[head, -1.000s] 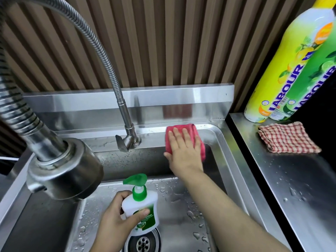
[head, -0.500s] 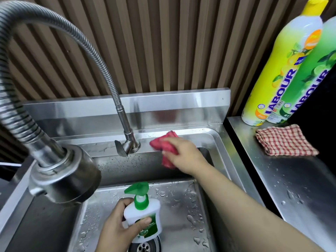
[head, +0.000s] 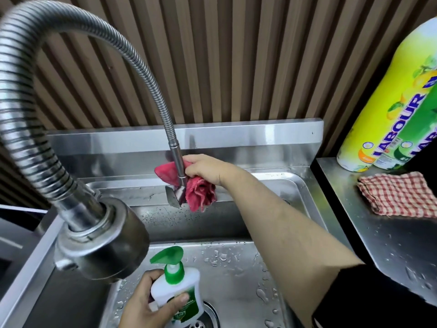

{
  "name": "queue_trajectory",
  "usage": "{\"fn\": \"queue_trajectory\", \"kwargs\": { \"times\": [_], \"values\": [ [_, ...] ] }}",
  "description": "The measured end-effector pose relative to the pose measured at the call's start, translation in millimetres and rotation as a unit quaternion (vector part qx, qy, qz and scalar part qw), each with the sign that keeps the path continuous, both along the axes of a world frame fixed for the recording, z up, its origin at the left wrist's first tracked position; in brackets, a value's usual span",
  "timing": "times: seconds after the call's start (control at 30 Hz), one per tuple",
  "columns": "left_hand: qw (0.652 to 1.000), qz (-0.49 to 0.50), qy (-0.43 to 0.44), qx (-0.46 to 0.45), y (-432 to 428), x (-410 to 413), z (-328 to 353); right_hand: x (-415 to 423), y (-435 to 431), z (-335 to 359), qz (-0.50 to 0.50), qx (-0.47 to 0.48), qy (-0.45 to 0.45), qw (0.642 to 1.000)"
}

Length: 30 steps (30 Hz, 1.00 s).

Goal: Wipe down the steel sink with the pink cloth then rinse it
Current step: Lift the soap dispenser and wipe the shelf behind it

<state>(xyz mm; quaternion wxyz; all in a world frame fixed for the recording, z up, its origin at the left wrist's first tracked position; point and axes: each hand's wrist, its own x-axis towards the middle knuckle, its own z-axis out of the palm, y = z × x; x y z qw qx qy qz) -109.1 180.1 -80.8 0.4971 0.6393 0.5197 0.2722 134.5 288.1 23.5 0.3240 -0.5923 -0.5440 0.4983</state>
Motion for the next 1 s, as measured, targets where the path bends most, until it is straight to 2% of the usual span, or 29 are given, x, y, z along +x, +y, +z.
{"fn": "queue_trajectory", "kwargs": {
  "times": [0.17,0.3,0.37,0.43,0.47,0.57,0.6,0.63,0.7,0.73,0.8,0.9,1.0],
  "values": [
    [1.0,0.005,-0.006,-0.001,3.6,3.4,-2.7,10.8,-17.2,-0.6,-0.009,0.019,-0.114,0.993],
    [1.0,-0.01,0.0,0.002,1.3,10.3,-4.8,15.6,-39.8,-3.5,-0.037,-0.021,-0.113,0.993],
    [1.0,-0.022,0.007,0.008,-1.0,13.3,-6.8,13.2,-48.1,-7.6,-0.028,0.0,-0.222,0.975],
    [0.999,-0.035,0.004,0.007,-3.4,15.9,-6.7,14.5,-56.4,-10.3,-0.045,0.035,-0.374,0.926],
    [0.999,-0.038,0.004,0.006,-4.3,16.7,-7.0,17.0,-62.2,-6.9,-0.072,0.027,-0.41,0.909],
    [0.999,-0.047,0.0,0.006,-6.5,19.3,-5.5,18.7,-71.0,-4.2,-0.203,-0.016,-0.42,0.884],
    [0.999,-0.048,-0.004,0.005,-7.6,21.1,-2.7,11.3,-70.5,-6.1,-0.232,-0.004,-0.391,0.891],
    [0.999,-0.044,-0.011,0.001,-8.5,23.0,-1.0,0.8,-68.7,-10.1,-0.235,0.02,-0.339,0.911],
    [0.999,-0.033,-0.02,-0.01,-9.6,24.3,-0.7,-21.3,-63.0,-26.2,-0.149,0.052,-0.274,0.949],
    [0.999,-0.033,-0.023,-0.013,-9.7,24.5,-1.0,-26.4,-60.3,-37.7,-0.091,0.057,-0.304,0.947],
    [0.999,-0.038,-0.027,-0.018,-9.4,24.2,-1.6,-24.2,-59.1,-55.6,-0.049,0.085,-0.4,0.911],
    [0.999,-0.034,-0.032,-0.02,-8.2,27.0,-1.6,-8.9,-72.1,-64.7,-0.058,0.115,-0.49,0.862],
    [0.999,-0.025,-0.041,-0.024,-6.7,32.3,-4.5,28.6,-99.6,-67.0,-0.113,0.055,-0.524,0.842]
  ]
}}
